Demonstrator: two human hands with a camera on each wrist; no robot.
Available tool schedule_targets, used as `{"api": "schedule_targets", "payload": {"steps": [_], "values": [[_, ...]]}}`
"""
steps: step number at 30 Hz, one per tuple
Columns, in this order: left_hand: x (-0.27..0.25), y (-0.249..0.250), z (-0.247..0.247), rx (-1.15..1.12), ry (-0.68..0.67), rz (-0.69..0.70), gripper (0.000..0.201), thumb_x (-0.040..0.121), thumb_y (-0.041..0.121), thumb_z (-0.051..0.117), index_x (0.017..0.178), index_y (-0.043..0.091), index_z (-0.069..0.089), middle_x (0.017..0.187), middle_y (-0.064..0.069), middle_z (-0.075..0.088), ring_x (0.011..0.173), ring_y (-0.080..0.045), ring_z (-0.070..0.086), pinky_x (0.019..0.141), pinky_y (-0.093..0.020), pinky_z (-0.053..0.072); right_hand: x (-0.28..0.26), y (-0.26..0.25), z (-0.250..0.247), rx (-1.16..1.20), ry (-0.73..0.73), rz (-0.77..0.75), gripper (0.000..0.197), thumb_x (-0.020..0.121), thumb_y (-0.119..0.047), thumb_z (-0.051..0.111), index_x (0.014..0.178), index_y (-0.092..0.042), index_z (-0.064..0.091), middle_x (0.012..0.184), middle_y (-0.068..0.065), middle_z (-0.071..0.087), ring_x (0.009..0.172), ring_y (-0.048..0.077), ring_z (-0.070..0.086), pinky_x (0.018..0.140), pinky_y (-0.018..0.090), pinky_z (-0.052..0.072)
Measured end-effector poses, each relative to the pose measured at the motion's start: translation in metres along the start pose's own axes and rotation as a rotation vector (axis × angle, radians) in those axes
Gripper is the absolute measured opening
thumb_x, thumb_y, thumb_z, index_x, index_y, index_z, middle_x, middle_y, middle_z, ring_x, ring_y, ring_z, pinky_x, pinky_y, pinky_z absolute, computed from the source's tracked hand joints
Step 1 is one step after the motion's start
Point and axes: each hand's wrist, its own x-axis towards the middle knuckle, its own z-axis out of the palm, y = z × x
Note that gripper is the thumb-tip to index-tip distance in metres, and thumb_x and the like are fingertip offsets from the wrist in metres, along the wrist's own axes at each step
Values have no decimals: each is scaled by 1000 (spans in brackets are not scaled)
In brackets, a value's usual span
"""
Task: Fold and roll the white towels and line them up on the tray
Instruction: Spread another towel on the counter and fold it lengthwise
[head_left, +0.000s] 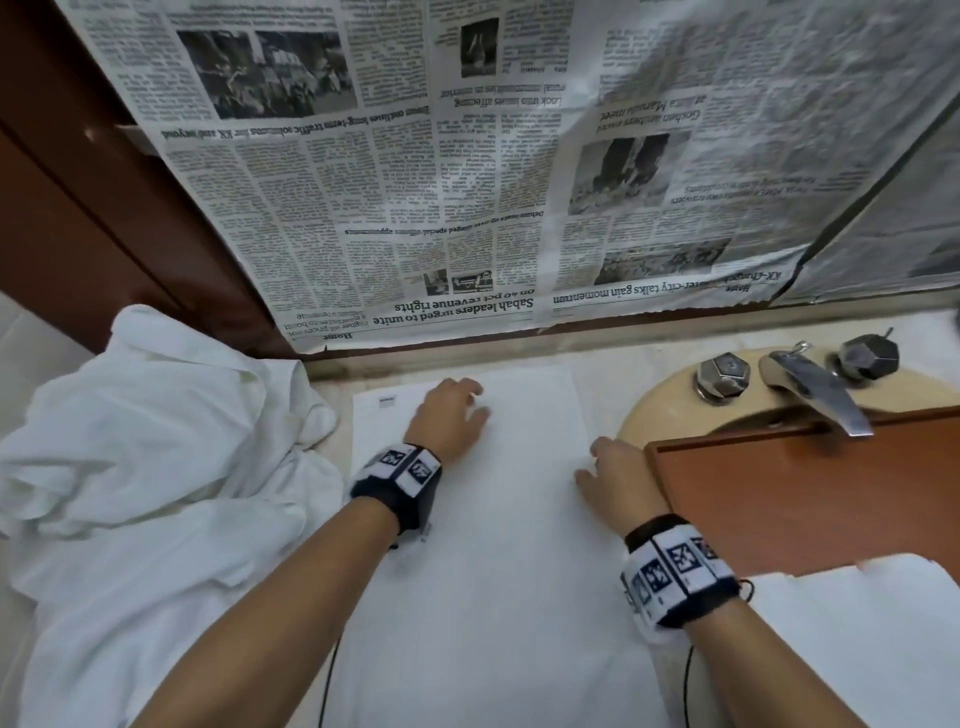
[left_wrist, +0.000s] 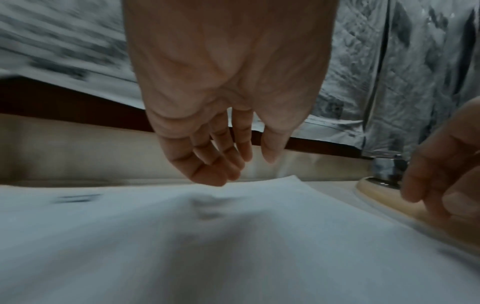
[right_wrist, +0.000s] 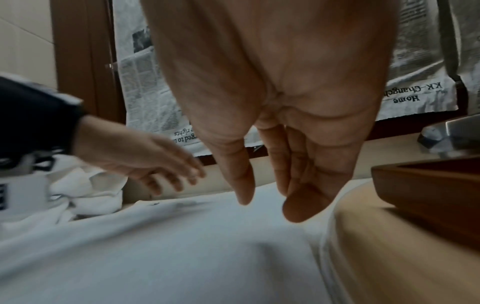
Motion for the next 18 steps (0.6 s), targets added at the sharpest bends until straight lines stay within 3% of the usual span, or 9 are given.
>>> {"api": "schedule_targets", "payload": {"steps": [5,9,12,15,18], "values": [[35,61,46,-10,-155,57,36,93,35,65,123,16,64,112,-7,66,107,-24,60,95,-35,47,-3,4,6,-72,51,52,31,100,-29,50,119,-5,56,124,12,55,113,27,55,86,30,43],[60,82,68,6,-177,9,25,88,37,68,102,17,66,100,-3,67,100,-23,61,84,-33,50,12,5,3,-42,98,59,30,100,-27,50,118,-5,57,123,12,55,111,28,56,88,31,44],[71,90,77,87,-151,-70,26,84,47,66,87,22,59,95,2,64,90,-22,61,71,-31,47,20,5,4,-47,99,64,26,100,-25,50,115,-6,59,121,12,56,111,28,56,86,32,45],[73,103,82,269,-152,-83,34,84,51,61,98,20,58,99,0,60,91,-26,60,75,-33,48,26,8,5,-35,96,75,23,98,-23,53,114,-7,59,119,11,58,111,28,57,83,32,47],[70,112,87,355,-148,-56,31,88,41,55,104,16,61,102,-5,62,91,-29,61,74,-32,46,27,8,4,-32,94,93,20,98,-23,54,111,-9,61,116,9,61,109,27,59,79,31,46]]}}
